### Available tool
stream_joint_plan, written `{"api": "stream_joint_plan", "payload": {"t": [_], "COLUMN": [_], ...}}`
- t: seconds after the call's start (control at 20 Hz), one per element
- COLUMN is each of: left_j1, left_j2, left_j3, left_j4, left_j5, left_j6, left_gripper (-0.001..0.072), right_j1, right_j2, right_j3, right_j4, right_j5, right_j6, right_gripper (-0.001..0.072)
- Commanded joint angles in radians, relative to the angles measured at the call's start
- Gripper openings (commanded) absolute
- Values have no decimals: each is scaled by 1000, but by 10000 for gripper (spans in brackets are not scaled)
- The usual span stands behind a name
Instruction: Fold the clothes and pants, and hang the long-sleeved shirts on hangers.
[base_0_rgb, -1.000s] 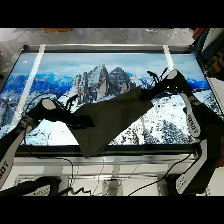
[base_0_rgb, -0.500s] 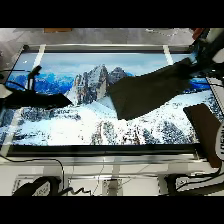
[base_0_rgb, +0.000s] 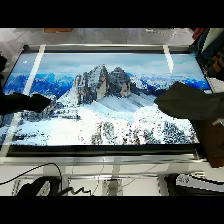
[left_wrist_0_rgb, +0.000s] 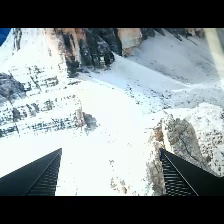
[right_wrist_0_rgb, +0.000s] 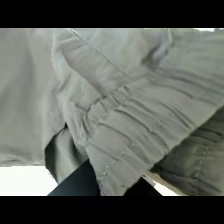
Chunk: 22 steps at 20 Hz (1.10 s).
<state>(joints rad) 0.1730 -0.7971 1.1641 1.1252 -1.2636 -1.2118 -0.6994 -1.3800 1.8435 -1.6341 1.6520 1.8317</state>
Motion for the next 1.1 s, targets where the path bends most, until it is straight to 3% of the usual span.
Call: {"api": "stream_joint_plan", "payload": {"t": [0.0,0.15,0.4,0.45,0.5,0.55,0.6,0.75,0.8,0.85,0.9,1.0,1.05], "left_j1": [2,2,2,2,2,2,2,2,2,2,2,2,2], "left_j2": [31,31,32,32,32,32,32,32,32,32,32,32,32], "left_j3": [0,0,0,0,0,0,0,0,0,0,0,0,0], "left_j4": [34,34,34,34,34,34,34,34,34,34,34,34,34], "left_j5": [24,32,33,32,32,32,32,32,32,33,32,32,32], "left_j6": [0,0,0,0,0,0,0,0,0,0,0,0,0], "left_gripper": [688,688,688,688,688,688,688,688,688,688,688,688,688], "right_j1": [-105,-149,-225,-236,-244,-244,-244,-243,-243,-243,-241,-239,-236], "right_j2": [70,124,134,133,133,133,133,132,130,126,125,126,127], "right_j3": [1,1,-2,-2,-2,-2,-2,-2,-2,-2,-9,-36,-56], "right_j4": [-179,-287,-297,-297,-297,-297,-294,-257,-227,-190,-148,-25,59], "right_j5": [111,121,179,156,130,113,93,58,47,42,31,27,26], "right_j6": [45,45,47,63,90,98,97,96,92,92,92,78,76], "right_gripper": [16,16,19,101,315,605,690,673,545,283,113,15,16]}}
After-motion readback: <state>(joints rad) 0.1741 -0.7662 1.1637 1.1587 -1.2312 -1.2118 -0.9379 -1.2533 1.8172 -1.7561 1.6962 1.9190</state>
